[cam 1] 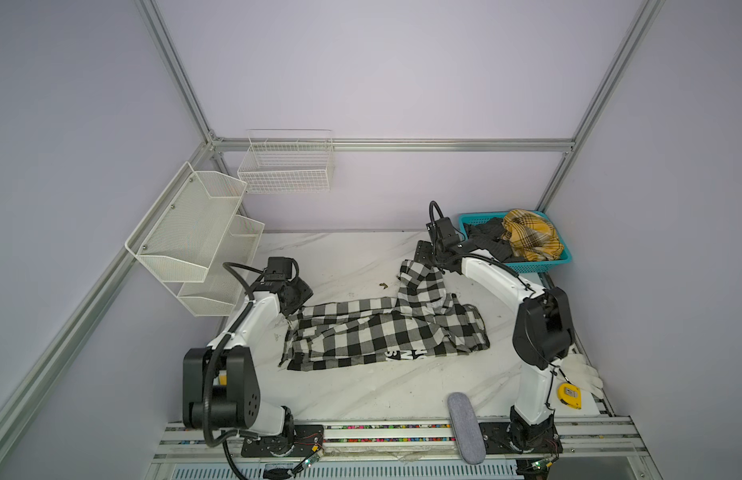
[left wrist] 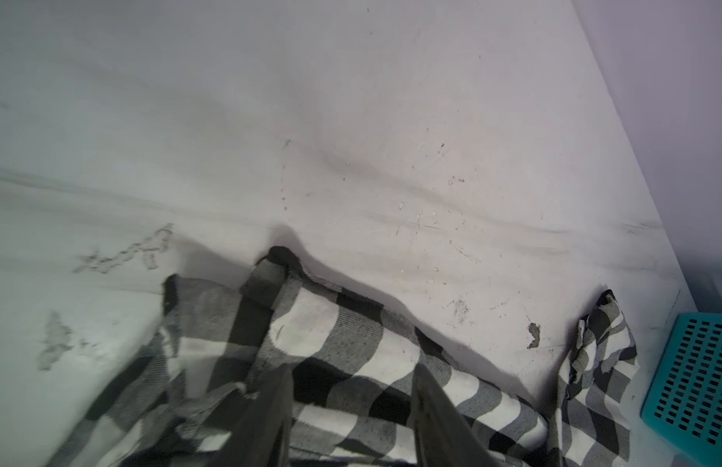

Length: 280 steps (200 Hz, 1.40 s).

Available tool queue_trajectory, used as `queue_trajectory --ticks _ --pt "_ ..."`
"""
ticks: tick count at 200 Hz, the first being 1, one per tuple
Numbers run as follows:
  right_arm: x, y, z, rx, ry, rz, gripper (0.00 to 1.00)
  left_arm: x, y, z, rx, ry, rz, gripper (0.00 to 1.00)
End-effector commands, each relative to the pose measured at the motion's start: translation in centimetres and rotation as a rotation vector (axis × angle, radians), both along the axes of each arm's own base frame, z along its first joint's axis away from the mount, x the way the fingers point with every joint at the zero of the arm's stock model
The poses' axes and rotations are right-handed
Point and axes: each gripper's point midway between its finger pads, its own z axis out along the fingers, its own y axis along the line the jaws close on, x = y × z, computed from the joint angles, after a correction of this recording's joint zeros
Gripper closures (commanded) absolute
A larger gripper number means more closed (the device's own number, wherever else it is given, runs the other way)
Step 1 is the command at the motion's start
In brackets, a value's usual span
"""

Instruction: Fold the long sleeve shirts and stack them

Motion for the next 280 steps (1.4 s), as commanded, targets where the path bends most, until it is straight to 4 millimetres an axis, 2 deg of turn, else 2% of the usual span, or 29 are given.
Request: queue_trajectory --ticks 1,22,40,50,61,88,104,140,152,164,174,204,218,230,256,274,280 --pt "0.3 -1.0 -5.1 -0.123 0.163 0.0 0.23 2.5 -2.4 0.2 -0.064 -0.002 -0.073 0.63" --pt "2.1 -1.4 -6.4 -0.179 0.179 -0.028 0.25 2.5 -3.2 -0.7 -0.063 0.021 -0.087 0.74" --pt "3.1 -1.6 -7.5 -0.165 0.202 -0.033 0.27 1.2 -3.5 -1.7 -0.068 0.053 -0.086 0.78" --pt "3.5 -1.4 -8.0 -0.152 0.21 -0.023 0.31 0.1 -3.6 -2.7 -0.07 0.078 -0.085 0.82" --pt "3.4 -1.2 -8.8 -0.144 0.231 -0.018 0.35 -1.2 -3.5 -3.8 -0.07 0.108 -0.084 0.84" --pt "2.8 -1.3 -9.9 -0.139 0.256 -0.022 0.35 -3.7 -3.4 -5.9 -0.07 0.159 -0.08 0.87" --pt "2.3 -1.5 -10.7 -0.141 0.27 -0.027 0.36 -4.6 -3.3 -6.7 -0.07 0.176 -0.079 0.88" --pt "2.3 -1.1 -12.3 -0.103 0.299 -0.03 0.48 -5.5 -3.2 -7.9 -0.07 0.208 -0.078 0.92" --pt "2.3 -0.7 -12.6 -0.078 0.304 -0.025 0.55 -5.4 -3.2 -7.6 -0.07 0.199 -0.08 0.92" --pt "2.7 -0.3 -12.3 -0.056 0.293 -0.018 0.68 -4.8 -3.4 -6.8 -0.071 0.173 -0.091 0.88" --pt "2.9 0.0 -11.8 -0.045 0.28 -0.013 0.79 -4.3 -3.5 -6.0 -0.065 0.151 -0.101 0.83" --pt "3.6 0.5 -8.7 -0.01 0.223 -0.005 1.0 -2.7 -4.4 -2.4 0.002 0.073 -0.165 0.62" --pt "3.6 0.6 -7.2 0.011 0.194 0.0 1.0 -2.0 -5.3 -0.5 0.039 0.027 -0.212 0.55" --pt "3.4 0.7 -6.7 0.022 0.185 0.004 1.0 -1.2 -6.3 0.9 0.055 -0.013 -0.25 0.51" --pt "2.8 0.9 -7.6 0.043 0.203 0.009 1.0 -0.1 -8.4 2.8 0.08 -0.069 -0.319 0.49" --pt "2.6 0.9 -8.6 0.037 0.226 0.009 0.71 0.7 -10.0 3.3 0.063 -0.091 -0.356 0.49" --pt "2.7 1.0 -8.7 0.036 0.224 0.022 0.64 1.1 -10.6 3.5 0.056 -0.097 -0.369 0.48"
